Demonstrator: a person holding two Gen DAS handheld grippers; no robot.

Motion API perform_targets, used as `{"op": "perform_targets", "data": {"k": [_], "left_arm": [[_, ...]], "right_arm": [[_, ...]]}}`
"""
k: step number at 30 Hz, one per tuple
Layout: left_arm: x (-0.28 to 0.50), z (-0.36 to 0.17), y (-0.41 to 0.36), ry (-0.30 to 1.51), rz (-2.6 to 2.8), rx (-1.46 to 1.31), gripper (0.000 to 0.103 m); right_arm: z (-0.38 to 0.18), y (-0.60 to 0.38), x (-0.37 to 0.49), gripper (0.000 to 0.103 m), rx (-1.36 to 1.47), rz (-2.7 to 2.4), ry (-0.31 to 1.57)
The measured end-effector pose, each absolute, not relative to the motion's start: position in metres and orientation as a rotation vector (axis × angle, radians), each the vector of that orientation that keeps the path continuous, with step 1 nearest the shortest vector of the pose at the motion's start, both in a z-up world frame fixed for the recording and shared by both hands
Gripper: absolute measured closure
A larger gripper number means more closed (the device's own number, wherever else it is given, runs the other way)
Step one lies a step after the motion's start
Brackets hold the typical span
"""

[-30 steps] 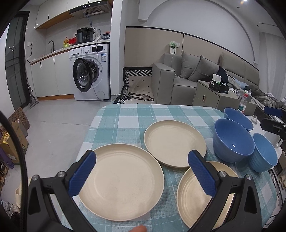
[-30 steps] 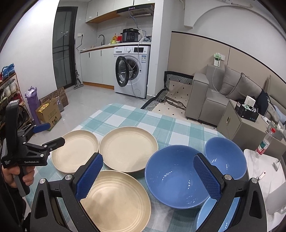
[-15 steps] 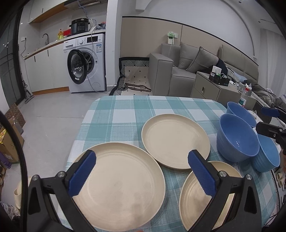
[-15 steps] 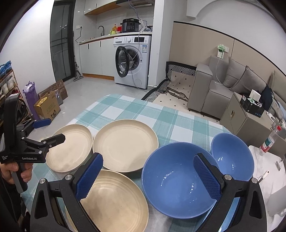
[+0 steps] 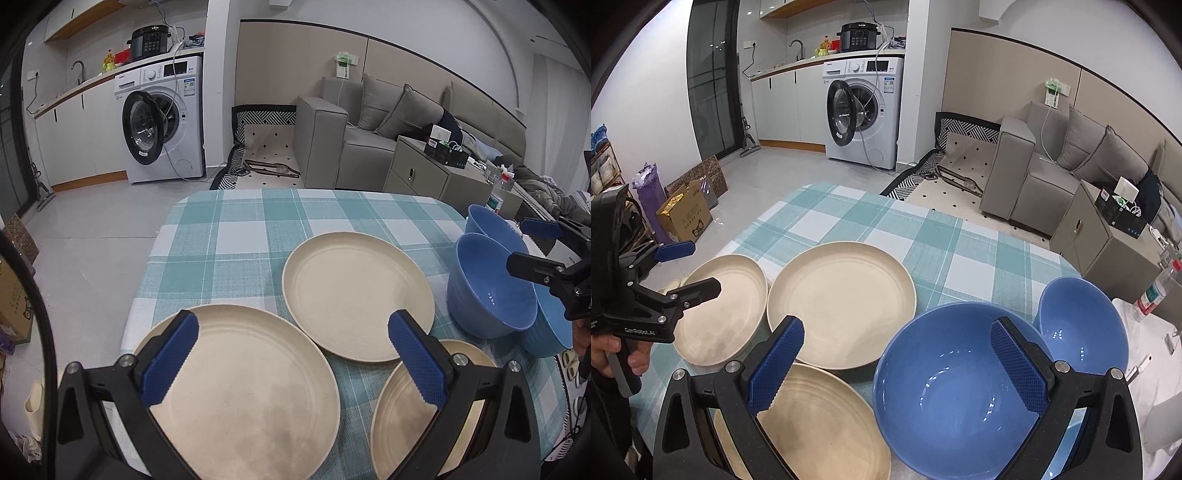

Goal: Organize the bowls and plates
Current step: 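Lower the left tool onto the plate rim while the right tool lowers onto the opposite rim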

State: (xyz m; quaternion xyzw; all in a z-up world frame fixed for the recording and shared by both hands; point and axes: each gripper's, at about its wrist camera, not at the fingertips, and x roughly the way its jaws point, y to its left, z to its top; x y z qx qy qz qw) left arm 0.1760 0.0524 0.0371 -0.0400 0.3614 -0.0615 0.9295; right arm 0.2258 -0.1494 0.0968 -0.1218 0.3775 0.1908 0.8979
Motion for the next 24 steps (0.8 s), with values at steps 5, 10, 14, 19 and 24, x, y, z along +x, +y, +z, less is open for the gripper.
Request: {"op": "perform_targets", "data": {"k": [5,10,14,19,24], "left_arm": [[0.187,0.033,0.052,0.748,-0.121,-0.068,0.0],[0.199,0.028,0.054,0.767,-0.126,-0.083,0.0],[0.206,0.026,0.054,0.772,-0.132,-0.082,0.0],[0.214,0.022,0.052,0.783,-0.135,-0.075,0.0],[0.222,0.017,0.051,0.797,-0.137,-0.073,0.0]], "right_arm": [[0.091,-0.148,0.239,0.0,-0.251,0.396,0.805],[0.083,-0.144,0.253,0.0,-0.252,0.405,0.83],[0.077,-0.141,0.263,0.0,-0.25,0.412,0.848],[0.07,-0.138,0.274,0.0,-0.255,0.416,0.869],[0.062,-0.134,0.284,0.0,-0.263,0.417,0.891]]}}
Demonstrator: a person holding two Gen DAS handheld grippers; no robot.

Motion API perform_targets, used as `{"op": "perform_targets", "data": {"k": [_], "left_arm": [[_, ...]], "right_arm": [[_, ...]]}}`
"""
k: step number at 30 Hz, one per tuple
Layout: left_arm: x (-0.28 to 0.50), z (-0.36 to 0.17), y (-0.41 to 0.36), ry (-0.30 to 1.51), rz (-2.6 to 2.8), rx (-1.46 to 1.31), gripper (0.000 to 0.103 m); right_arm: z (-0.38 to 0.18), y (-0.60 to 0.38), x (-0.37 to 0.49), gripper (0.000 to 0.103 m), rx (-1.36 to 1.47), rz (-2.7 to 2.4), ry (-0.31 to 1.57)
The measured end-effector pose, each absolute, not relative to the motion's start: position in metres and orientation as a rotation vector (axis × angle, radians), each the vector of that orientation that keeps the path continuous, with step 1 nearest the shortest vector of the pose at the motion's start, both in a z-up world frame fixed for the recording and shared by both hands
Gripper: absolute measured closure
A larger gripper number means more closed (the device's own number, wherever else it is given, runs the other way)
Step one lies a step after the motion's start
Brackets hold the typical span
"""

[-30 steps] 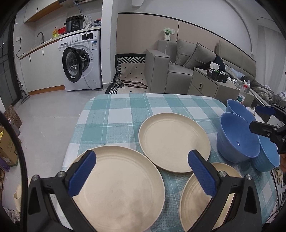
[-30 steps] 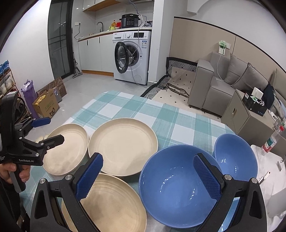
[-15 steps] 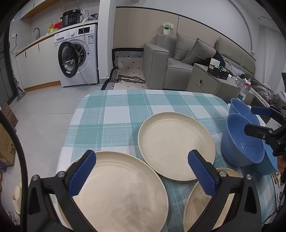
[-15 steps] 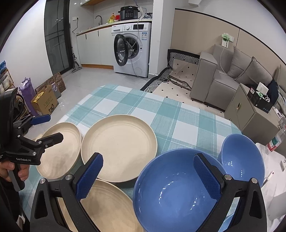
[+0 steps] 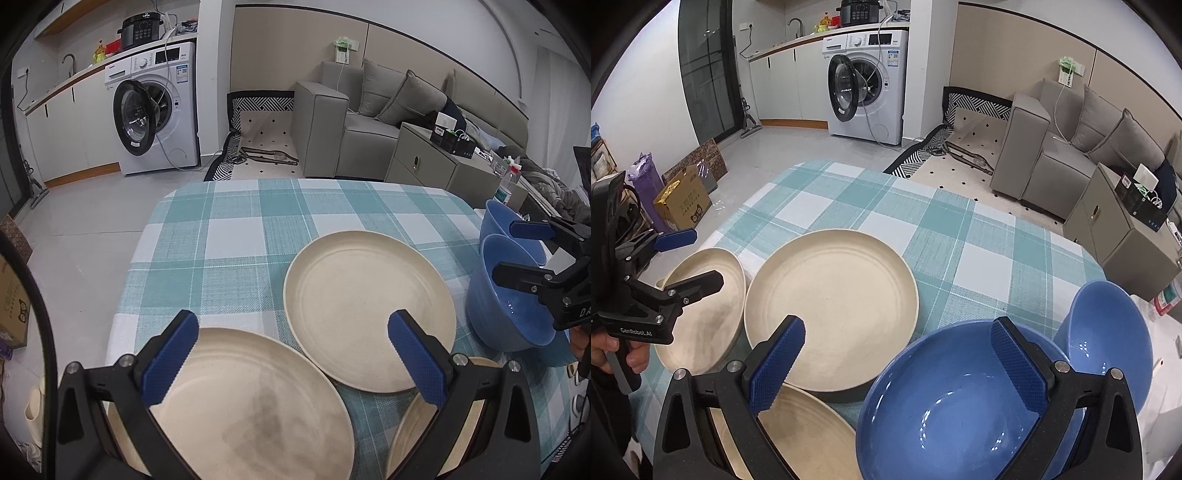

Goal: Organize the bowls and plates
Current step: 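Lower the left tool onto the plate rim while the right tool lowers onto the opposite rim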

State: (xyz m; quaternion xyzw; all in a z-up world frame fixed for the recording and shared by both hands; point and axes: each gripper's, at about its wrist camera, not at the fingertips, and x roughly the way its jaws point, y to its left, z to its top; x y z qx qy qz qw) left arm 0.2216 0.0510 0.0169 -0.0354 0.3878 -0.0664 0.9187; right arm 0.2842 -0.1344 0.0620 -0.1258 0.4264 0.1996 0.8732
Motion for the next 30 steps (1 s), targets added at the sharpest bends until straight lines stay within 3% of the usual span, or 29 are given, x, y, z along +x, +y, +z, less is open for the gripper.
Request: {"op": "perform_targets", "data": {"k": [8,11,13,16,21,30], "left_arm": [[0.233,0.007,0.05,0.82,-0.144,-0.07,0.001],[0.236,0.005,0.049,0.824,-0.146,-0.059,0.002],[0.238,0.003,0.048,0.829,-0.152,-0.057,0.002],[0.243,0.001,0.048,0.843,-0.16,-0.056,0.009],[0.249,-0.004,0.046,0.86,-0.165,-0.057,0.009],[0.262,-0.011,0.046,0.891,-0.177,-0.058,0.02]], "right_arm": [[0.049,-0.127,0.297,0.003,-0.286,0.418,0.916],[0.044,-0.124,0.303,0.009,-0.288,0.419,0.932],[0.042,-0.124,0.307,0.018,-0.28,0.425,0.941],[0.038,-0.123,0.313,0.021,-0.272,0.423,0.96],[0.031,-0.12,0.322,0.025,-0.275,0.424,0.992],[0.023,-0.109,0.335,0.031,-0.302,0.427,1.039]]}}
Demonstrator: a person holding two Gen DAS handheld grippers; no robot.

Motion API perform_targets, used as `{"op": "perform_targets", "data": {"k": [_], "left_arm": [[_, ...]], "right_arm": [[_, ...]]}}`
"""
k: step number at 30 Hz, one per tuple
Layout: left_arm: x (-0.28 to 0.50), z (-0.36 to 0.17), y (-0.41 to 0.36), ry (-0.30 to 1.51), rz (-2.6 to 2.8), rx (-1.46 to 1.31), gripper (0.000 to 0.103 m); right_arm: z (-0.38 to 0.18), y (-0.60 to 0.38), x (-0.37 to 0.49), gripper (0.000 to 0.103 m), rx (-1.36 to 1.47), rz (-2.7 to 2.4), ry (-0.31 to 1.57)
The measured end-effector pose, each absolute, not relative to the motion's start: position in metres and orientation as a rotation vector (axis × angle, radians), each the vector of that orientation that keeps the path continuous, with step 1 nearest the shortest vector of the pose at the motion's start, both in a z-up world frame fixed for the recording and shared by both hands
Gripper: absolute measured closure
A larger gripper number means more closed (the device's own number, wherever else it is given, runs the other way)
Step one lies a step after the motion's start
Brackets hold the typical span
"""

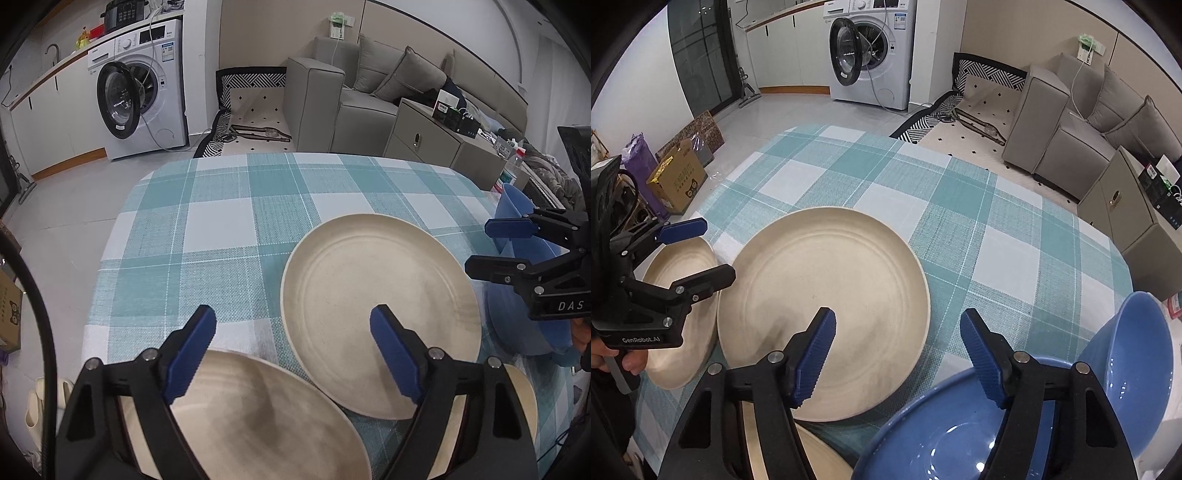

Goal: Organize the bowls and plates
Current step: 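Lower the left tool onto the plate rim while the right tool lowers onto the opposite rim, then close the left gripper on the plate rim while the right gripper closes on the opposite rim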

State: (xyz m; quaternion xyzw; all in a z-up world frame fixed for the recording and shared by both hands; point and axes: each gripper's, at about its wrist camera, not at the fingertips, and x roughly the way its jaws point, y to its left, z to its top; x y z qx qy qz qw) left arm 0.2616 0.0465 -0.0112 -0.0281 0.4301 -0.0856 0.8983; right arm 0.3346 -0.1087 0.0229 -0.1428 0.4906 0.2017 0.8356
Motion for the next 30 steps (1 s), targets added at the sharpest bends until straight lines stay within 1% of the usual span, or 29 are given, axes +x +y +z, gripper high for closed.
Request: {"op": "perform_targets", "data": {"k": [2,5,11,13,16,18,20,22,27,30], "left_arm": [[0.264,-0.013,0.046,0.898,-0.178,-0.053,0.021],[0.267,-0.016,0.046,0.905,-0.179,-0.052,0.021],[0.273,-0.022,0.044,0.93,-0.181,-0.043,0.026],[0.275,-0.025,0.043,0.944,-0.182,-0.038,0.03],[0.279,-0.03,0.042,0.975,-0.184,-0.035,0.037],[0.28,-0.032,0.041,0.987,-0.188,-0.032,0.039],[0.281,-0.034,0.04,0.995,-0.19,-0.028,0.04],[0.281,-0.036,0.04,1.004,-0.193,-0.021,0.046],[0.282,-0.039,0.041,1.018,-0.192,-0.018,0.048],[0.284,-0.042,0.042,1.027,-0.192,-0.019,0.054]], "right_arm": [[0.021,-0.107,0.338,0.031,-0.296,0.429,1.048],[0.018,-0.102,0.341,0.034,-0.3,0.422,1.063],[0.006,-0.097,0.35,0.036,-0.326,0.394,1.113],[0.004,-0.097,0.355,0.039,-0.319,0.393,1.135],[-0.001,-0.094,0.362,0.039,-0.335,0.397,1.176],[-0.007,-0.093,0.365,0.04,-0.351,0.396,1.201],[-0.012,-0.092,0.369,0.042,-0.364,0.386,1.216],[-0.015,-0.092,0.371,0.046,-0.374,0.377,1.233],[-0.019,-0.093,0.376,0.046,-0.365,0.379,1.262],[-0.021,-0.091,0.377,0.046,-0.374,0.382,1.271]]}}
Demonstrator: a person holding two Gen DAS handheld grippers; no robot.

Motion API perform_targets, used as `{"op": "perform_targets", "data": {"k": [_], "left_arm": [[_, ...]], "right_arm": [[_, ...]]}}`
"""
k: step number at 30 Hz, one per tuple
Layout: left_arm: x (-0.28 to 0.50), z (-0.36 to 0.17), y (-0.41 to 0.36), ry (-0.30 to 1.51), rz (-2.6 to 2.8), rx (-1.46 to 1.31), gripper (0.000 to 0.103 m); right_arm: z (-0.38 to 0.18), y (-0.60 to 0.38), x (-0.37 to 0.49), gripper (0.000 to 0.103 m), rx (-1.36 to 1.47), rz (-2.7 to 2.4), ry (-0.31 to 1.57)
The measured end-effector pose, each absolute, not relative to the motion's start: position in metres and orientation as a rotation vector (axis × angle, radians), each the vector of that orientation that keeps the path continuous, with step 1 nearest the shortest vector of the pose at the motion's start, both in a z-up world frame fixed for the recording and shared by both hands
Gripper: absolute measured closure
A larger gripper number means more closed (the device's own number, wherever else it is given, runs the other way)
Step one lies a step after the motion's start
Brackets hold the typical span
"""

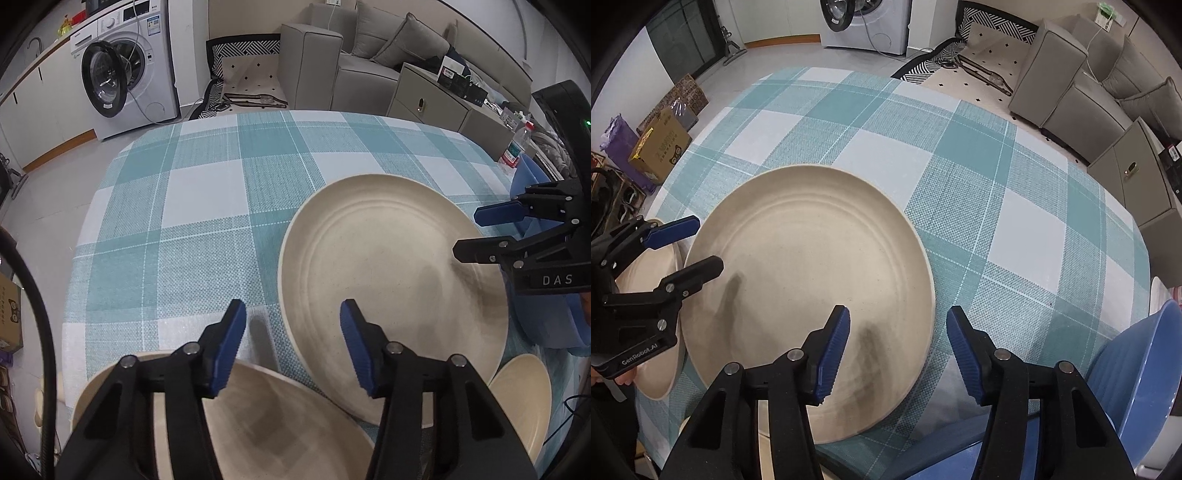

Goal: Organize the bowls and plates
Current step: 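Close the left gripper on the plate rim while the right gripper closes on the opposite rim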

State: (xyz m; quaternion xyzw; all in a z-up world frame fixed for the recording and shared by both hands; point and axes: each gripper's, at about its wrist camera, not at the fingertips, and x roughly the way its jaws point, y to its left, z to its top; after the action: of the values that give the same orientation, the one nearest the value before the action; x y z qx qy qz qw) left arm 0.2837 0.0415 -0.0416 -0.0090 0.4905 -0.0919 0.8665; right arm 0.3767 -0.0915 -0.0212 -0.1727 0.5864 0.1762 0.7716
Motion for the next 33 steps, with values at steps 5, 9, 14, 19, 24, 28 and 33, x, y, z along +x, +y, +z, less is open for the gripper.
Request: {"op": "perform_targets", "data": {"k": [5,9,14,19,24,28,33], "left_arm": [[0.284,-0.043,0.038,1.038,-0.205,-0.014,0.06],[0.285,-0.045,0.035,1.045,-0.212,-0.011,0.07],[0.286,-0.046,0.031,1.033,-0.201,-0.001,0.073],[0.29,-0.046,0.034,1.027,-0.196,-0.032,0.073],[0.291,-0.048,0.031,1.038,-0.198,-0.01,0.073],[0.289,-0.048,0.027,1.054,-0.2,0.014,0.071],[0.287,-0.048,0.025,1.052,-0.194,0.019,0.071]], "right_arm": [[-0.023,-0.085,0.374,0.051,-0.404,0.394,1.277],[-0.024,-0.085,0.374,0.054,-0.413,0.39,1.269],[-0.022,-0.086,0.374,0.058,-0.401,0.385,1.249],[-0.021,-0.086,0.376,0.062,-0.405,0.368,1.221],[-0.022,-0.087,0.377,0.062,-0.408,0.361,1.228],[-0.028,-0.087,0.376,0.062,-0.428,0.36,1.254],[-0.029,-0.087,0.375,0.067,-0.435,0.352,1.24]]}}
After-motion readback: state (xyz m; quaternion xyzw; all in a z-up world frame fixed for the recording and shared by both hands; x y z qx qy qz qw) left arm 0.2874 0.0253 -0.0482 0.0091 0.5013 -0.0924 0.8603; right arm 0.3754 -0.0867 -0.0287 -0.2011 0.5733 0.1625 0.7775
